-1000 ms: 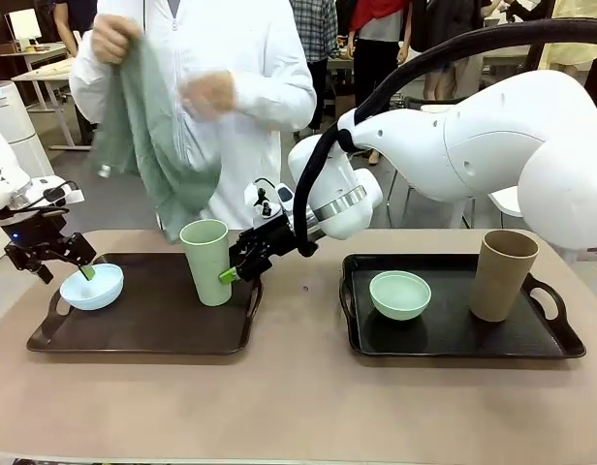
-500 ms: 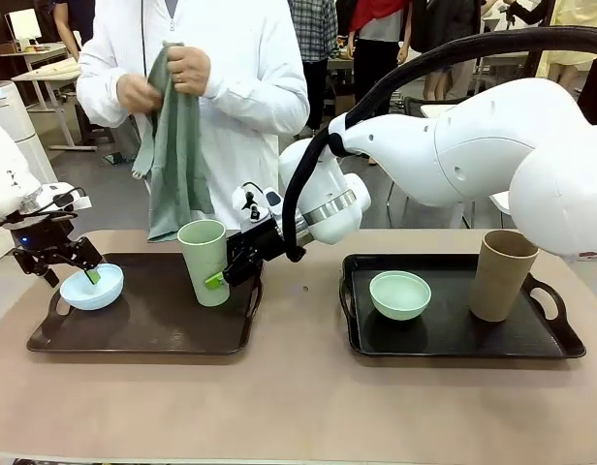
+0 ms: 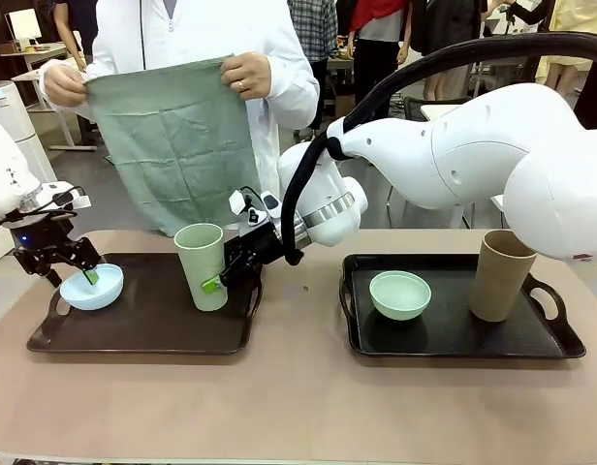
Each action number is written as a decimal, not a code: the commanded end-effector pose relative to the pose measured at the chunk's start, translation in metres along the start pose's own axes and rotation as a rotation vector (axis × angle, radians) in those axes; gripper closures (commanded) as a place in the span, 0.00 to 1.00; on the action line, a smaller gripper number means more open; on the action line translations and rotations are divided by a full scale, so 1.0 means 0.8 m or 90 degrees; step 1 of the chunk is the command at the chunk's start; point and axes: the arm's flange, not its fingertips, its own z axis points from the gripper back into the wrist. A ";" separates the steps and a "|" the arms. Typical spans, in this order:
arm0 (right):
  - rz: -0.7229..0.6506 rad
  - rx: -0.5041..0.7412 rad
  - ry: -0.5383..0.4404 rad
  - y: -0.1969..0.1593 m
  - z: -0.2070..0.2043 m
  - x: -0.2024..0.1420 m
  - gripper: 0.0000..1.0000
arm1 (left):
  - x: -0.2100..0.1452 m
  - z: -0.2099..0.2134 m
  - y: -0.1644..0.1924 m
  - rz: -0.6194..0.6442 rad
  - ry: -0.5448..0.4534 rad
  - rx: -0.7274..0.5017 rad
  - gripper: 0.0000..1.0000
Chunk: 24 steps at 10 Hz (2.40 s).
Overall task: Set up a tray with a mat and arrange the tableware.
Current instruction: Pick up the Picnic Bowl and Reusable plastic cup from the Handle tray in front of the human's position and hold them in the air.
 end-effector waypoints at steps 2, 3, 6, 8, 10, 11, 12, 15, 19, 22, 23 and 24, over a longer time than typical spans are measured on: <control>-0.007 0.004 0.014 -0.008 0.005 0.002 0.63 | -0.006 0.019 0.001 0.021 0.005 0.011 1.00; -0.008 0.003 0.015 -0.009 0.005 0.002 1.00 | -0.010 0.026 0.004 0.026 0.002 0.020 1.00; -0.012 0.009 0.012 -0.011 0.005 0.001 0.76 | -0.016 0.037 0.009 0.034 0.002 0.031 1.00; -0.014 0.012 0.006 -0.011 0.005 -0.003 1.00 | -0.010 0.029 0.004 0.028 0.021 0.026 1.00; -0.014 0.013 -0.001 -0.010 0.007 -0.006 0.76 | -0.008 0.024 0.003 0.032 0.034 0.021 1.00; -0.012 0.015 0.000 -0.009 0.008 -0.007 1.00 | -0.008 0.023 0.001 0.035 0.036 0.020 1.00; -0.009 0.017 -0.002 -0.009 0.008 -0.008 0.77 | -0.008 0.024 0.000 0.036 0.038 0.023 1.00; -0.018 0.011 0.008 -0.003 0.008 0.003 1.00 | -0.020 0.056 -0.004 0.061 0.024 0.028 1.00; 0.041 0.010 0.018 0.064 0.030 0.115 1.00 | -0.109 0.233 -0.058 0.027 -0.076 0.014 1.00; 0.091 -0.021 0.042 0.110 0.043 0.183 1.00 | -0.147 0.299 -0.101 0.005 -0.083 0.051 1.00; 0.087 -0.031 0.054 0.113 0.044 0.188 1.00 | -0.144 0.299 -0.107 0.015 -0.068 0.066 1.00; 0.062 -0.024 0.057 0.101 0.043 0.176 1.00 | -0.151 0.309 -0.093 -0.004 -0.099 0.026 1.00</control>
